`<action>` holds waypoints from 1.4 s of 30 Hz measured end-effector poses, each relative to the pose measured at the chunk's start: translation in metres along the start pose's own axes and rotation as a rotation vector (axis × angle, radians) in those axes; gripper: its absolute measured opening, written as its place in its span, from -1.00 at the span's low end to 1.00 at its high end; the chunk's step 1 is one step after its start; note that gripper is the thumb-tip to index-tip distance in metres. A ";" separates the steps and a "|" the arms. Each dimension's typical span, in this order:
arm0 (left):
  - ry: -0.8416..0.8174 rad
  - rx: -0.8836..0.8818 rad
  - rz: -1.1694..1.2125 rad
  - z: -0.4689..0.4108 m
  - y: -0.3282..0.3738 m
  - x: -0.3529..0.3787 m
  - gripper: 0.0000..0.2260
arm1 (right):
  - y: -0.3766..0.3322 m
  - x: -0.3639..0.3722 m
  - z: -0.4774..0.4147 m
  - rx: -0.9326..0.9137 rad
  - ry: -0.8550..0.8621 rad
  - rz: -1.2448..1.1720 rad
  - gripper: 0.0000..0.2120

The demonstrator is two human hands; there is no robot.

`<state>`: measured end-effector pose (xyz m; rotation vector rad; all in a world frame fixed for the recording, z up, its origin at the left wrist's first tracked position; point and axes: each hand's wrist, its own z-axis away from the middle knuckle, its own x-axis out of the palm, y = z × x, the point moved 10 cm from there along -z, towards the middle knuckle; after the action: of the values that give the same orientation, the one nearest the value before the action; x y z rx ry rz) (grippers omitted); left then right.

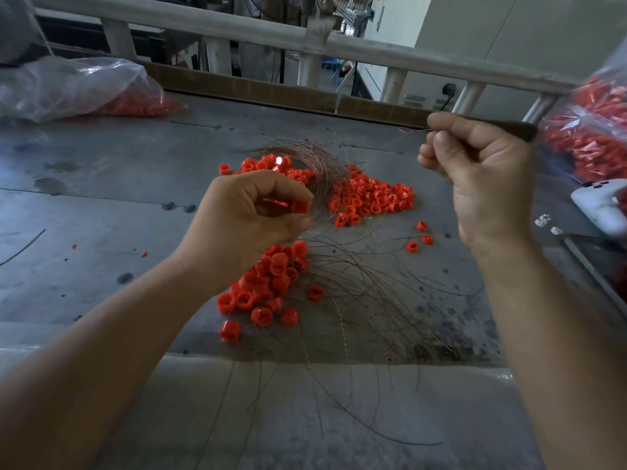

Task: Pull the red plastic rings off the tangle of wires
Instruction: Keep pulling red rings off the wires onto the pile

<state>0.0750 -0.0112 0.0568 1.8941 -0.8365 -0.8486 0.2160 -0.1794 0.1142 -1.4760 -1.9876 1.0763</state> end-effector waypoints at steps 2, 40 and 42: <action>-0.001 -0.008 0.014 0.000 -0.001 0.000 -0.81 | -0.010 0.003 0.002 -0.124 0.001 0.149 -0.79; -0.096 -0.038 0.336 0.004 0.004 0.008 -0.71 | -0.039 0.076 0.049 -0.315 -0.385 0.352 -0.94; -0.098 -0.030 0.343 0.004 0.005 0.008 -0.71 | -0.037 0.077 0.049 -0.284 -0.399 0.312 -0.90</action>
<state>0.0751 -0.0214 0.0577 1.6298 -1.1619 -0.7393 0.1324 -0.1282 0.1063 -1.8879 -2.3091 1.3484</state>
